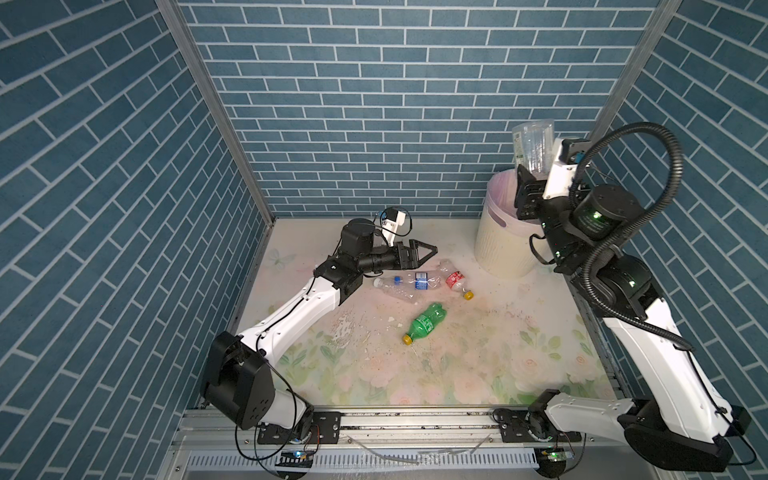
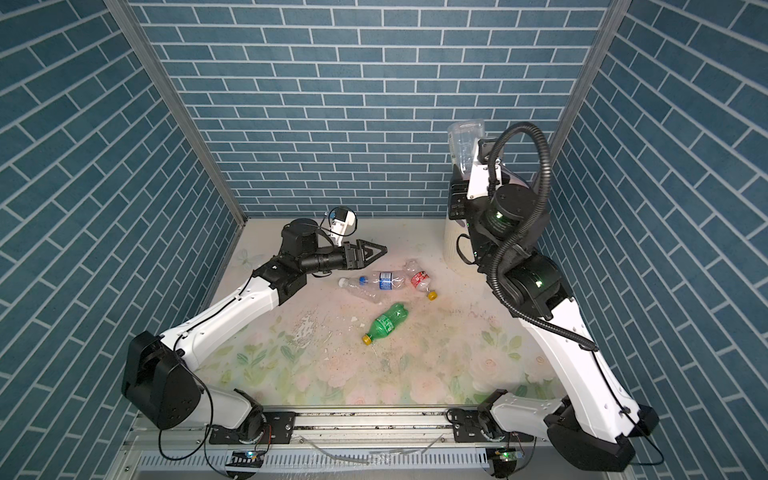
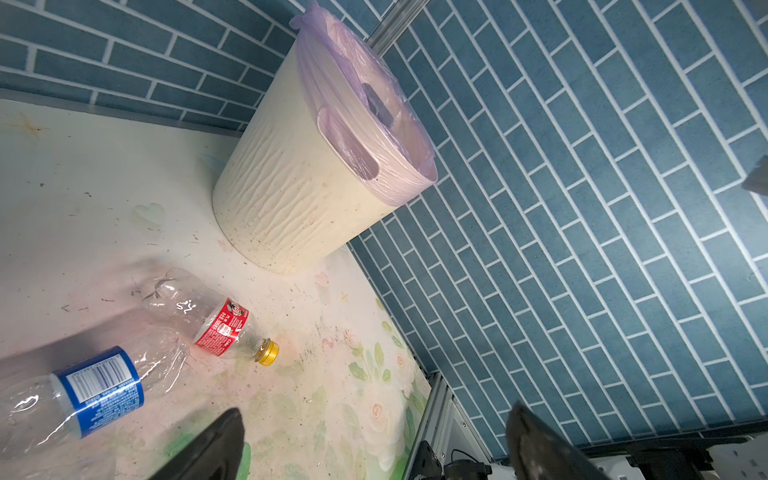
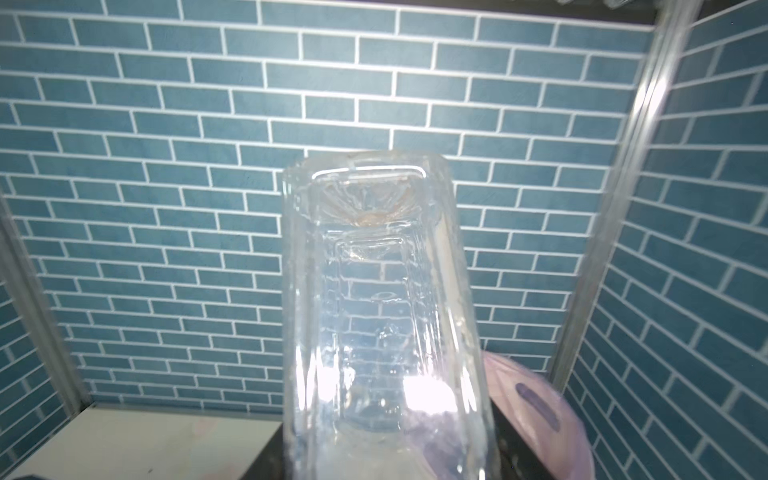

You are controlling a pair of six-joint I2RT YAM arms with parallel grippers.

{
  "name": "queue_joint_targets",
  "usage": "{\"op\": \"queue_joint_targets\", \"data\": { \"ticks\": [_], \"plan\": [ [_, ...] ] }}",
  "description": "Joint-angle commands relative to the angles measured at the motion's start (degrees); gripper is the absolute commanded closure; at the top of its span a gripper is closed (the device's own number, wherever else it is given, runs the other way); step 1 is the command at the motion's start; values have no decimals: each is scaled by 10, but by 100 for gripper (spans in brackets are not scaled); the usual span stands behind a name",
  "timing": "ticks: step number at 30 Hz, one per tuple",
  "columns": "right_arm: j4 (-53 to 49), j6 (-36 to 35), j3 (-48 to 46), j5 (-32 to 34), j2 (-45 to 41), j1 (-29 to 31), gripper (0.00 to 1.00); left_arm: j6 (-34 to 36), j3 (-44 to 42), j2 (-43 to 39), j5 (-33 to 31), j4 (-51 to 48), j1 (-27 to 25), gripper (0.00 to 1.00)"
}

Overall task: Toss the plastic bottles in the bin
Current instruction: 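Carry the clear bottle over the bin with the right gripper and release it, then lower the left gripper onto a white-cap clear bottle while the right returns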

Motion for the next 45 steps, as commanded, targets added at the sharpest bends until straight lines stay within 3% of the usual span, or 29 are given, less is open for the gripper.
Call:
{"op": "queue_joint_targets", "data": {
  "ticks": [1, 5, 6, 7, 9, 14, 27, 32, 37, 45],
  "plan": [
    [17, -48, -6, 37, 36, -53, 64, 11, 12, 10, 1, 0, 0, 1],
    [-56, 43, 26, -10, 154, -196, 61, 8, 11, 13, 4, -1, 0, 1],
    [-93, 68, 59, -17, 197, -224, 53, 8, 11, 14, 4, -3, 0, 1],
    [-147, 89, 107, -22, 235, -242, 38, 8, 10, 13, 4, -4, 0, 1],
    [-213, 103, 178, -14, 270, -244, 17, 10, 9, 13, 2, -9, 0, 1],
    [-120, 103, 103, -45, 193, -226, 1, 12, 16, 15, -1, -17, 0, 1],
    [-148, 113, 127, -77, 192, -218, 1, 12, 19, 31, -13, -38, 1, 1],
    [-138, 105, 103, -93, 184, -184, 1, 6, 23, 32, -49, -70, 10, 1],
    [-97, 88, 6, -119, 156, -119, 1, -51, 3, 40, -105, -101, 56, 1],
    [3, 119, -198, -179, 115, -30, 1, -128, -5, 85, -126, -154, 109, 1]
  ]
}}
